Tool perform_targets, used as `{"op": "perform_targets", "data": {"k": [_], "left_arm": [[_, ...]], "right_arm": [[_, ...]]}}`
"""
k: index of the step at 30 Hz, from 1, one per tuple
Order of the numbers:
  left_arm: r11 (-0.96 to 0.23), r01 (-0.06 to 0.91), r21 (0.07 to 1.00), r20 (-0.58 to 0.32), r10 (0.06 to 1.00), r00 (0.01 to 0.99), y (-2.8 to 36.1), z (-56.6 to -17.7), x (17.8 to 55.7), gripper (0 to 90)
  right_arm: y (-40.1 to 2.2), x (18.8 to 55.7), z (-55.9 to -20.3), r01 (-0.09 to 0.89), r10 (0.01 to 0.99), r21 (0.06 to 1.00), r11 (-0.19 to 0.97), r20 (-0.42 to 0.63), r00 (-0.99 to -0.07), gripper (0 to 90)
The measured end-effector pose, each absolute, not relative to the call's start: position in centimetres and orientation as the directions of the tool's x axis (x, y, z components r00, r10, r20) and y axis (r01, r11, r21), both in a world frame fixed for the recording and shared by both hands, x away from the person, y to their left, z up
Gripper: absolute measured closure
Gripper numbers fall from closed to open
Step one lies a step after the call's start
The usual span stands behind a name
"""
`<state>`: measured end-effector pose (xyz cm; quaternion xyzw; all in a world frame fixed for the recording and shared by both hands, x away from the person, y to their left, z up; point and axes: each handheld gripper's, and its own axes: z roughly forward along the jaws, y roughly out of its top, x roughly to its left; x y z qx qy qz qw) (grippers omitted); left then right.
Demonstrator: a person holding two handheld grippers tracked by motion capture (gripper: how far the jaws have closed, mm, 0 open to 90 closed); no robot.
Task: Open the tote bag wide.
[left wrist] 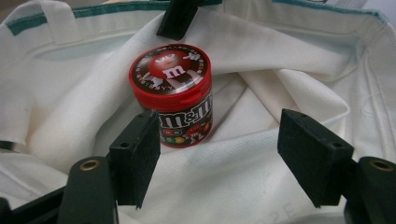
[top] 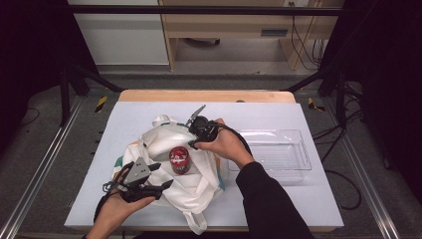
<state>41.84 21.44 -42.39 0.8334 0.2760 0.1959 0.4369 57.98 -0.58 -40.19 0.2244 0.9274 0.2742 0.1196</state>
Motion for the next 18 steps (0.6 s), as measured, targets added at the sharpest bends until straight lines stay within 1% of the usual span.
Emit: {"op": "perform_targets", "data": {"k": [1, 3, 6, 8, 10, 14, 18], "left_arm": [[-0.470, 0.286, 0.835, 0.087, 0.627, 0.774, 21.4, -42.3, 41.8, 29.9], [-0.469, 0.280, 0.837, 0.088, 0.622, 0.778, 21.2, -42.3, 41.9, 29.9], [-0.475, 0.273, 0.837, 0.093, 0.615, 0.783, 20.9, -42.3, 42.0, 29.9], [-0.478, 0.271, 0.835, 0.093, 0.608, 0.788, 20.6, -42.4, 41.9, 30.0], [-0.489, 0.266, 0.831, 0.097, 0.597, 0.796, 20.3, -42.4, 41.8, 30.0], [-0.504, 0.245, 0.828, 0.109, 0.573, 0.812, 19.9, -42.2, 41.7, 30.1], [-0.509, 0.230, 0.829, 0.096, 0.536, 0.839, 19.5, -42.0, 41.7, 30.1]], "right_arm": [[-0.5, 57.9, -40.3, 0.350, 0.481, 0.556, 0.753, -0.103, -0.871, 57.4], [-0.5, 57.9, -40.4, 0.345, 0.478, 0.543, 0.766, -0.120, -0.870, 67.2], [-0.6, 57.8, -40.2, 0.339, 0.473, 0.541, 0.770, -0.126, -0.872, 77.4], [-0.5, 57.6, -40.0, 0.341, 0.477, 0.545, 0.766, -0.124, -0.870, 82.0], [-0.5, 57.5, -39.7, 0.343, 0.488, 0.552, 0.760, -0.135, -0.862, 83.7], [-0.9, 57.7, -38.9, 0.370, 0.529, 0.594, 0.715, -0.112, -0.841, 84.9], [-0.7, 57.3, -38.8, 0.363, 0.524, 0.592, 0.719, -0.118, -0.844, 84.5]]}}
